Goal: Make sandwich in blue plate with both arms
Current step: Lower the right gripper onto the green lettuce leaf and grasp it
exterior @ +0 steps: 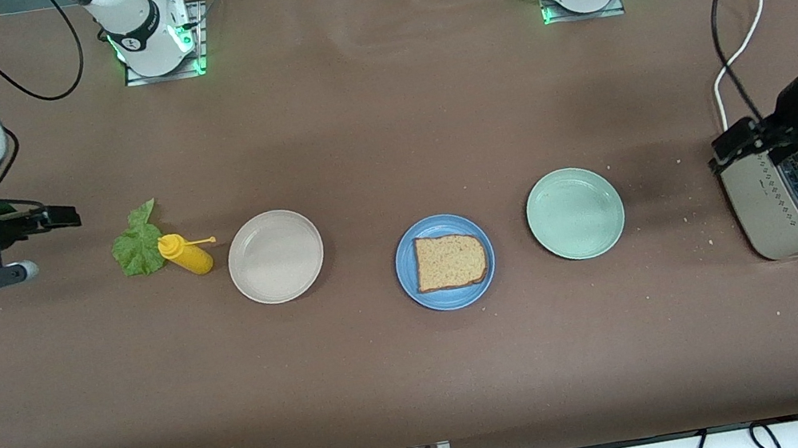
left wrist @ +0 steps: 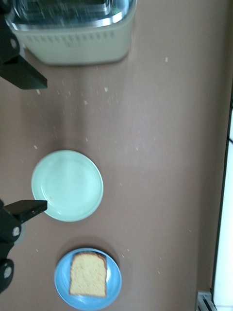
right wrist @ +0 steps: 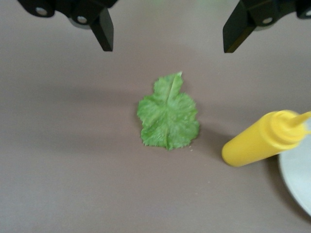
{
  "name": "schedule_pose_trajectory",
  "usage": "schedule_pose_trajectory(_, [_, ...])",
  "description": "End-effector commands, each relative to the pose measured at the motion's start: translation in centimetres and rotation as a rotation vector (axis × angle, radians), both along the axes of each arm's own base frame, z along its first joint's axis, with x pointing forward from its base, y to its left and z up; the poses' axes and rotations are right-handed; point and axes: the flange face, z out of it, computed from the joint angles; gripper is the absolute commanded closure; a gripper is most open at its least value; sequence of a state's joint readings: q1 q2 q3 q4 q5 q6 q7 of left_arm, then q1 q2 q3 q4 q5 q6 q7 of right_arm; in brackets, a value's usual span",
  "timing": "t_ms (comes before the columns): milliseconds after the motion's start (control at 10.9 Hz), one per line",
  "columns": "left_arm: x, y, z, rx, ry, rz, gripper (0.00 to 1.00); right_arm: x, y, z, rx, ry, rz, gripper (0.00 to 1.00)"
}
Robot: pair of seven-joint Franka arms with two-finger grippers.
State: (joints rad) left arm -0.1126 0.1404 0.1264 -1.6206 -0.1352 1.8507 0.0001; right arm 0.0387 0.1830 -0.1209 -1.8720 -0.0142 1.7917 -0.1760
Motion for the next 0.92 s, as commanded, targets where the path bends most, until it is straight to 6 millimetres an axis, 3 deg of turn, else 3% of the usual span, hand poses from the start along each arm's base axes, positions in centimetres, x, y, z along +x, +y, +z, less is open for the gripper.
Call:
schedule_pose_trajectory(0, [-3.9, 1.5, 3.8, 0.104, 0.026, -0.020, 0.00, -4.5, -0.4, -8.3, 0.005, -0.077, 0.012, 0.00])
schedule_pose_trajectory(92, [-5.0, 2.3, 5.0, 0.118, 0.037, -0.011, 0.00, -5.6, -0.2, -11.0, 0.001, -0.126, 0.018, 0.00])
schedule_pose_trajectory(184, [-5.6, 2.3, 5.6, 0.120, 0.053, -0.014, 0.00, -5.4, -0.3, -13.3, -0.005, -0.134, 0.016, 0.00])
schedule_pose_trajectory(459, [-6.0, 2.8, 9.4, 0.140, 0.076, -0.006, 0.00, -4.9, 0.2, -17.4, -0.013, -0.148, 0.022, 0.00])
schedule_pose_trajectory(735, [-6.1, 2.6, 9.8, 0.140, 0.091, -0.007, 0.00, -4.6, 1.3, -21.0, -0.014, -0.173, 0.046, 0.02])
schedule_pose_trajectory(827, [-6.1, 2.6, 9.6, 0.140, 0.094, -0.007, 0.00, -4.5, 1.4, -21.5, -0.016, -0.174, 0.048, 0.12])
